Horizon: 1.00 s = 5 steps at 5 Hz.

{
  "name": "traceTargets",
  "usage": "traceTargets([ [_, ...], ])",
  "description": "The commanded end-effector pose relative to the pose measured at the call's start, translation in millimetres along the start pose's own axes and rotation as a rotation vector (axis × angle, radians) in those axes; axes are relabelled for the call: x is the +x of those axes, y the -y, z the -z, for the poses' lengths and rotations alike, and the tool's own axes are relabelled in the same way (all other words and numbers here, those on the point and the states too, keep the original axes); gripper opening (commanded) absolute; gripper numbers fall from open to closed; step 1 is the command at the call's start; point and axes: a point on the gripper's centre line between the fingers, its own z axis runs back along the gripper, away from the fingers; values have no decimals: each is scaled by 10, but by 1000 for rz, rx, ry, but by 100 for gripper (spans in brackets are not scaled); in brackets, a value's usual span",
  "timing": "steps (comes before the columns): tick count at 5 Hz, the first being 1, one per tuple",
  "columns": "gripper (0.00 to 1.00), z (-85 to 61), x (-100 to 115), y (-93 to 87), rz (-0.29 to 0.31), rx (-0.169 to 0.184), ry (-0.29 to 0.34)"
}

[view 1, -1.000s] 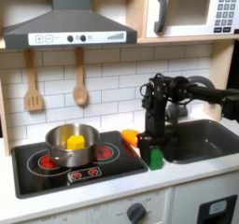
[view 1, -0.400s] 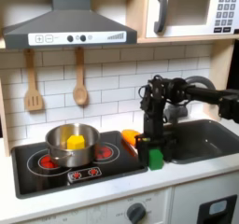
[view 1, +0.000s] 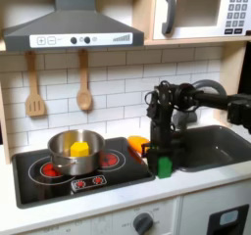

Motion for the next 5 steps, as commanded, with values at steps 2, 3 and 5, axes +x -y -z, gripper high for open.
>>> traceTargets([
  [2,0,-41,-11,6,13,-6,8],
  [3,0,-105,-35,0,9,-19,11],
  [5,0,-278,-47,-78,-12,-42,36],
])
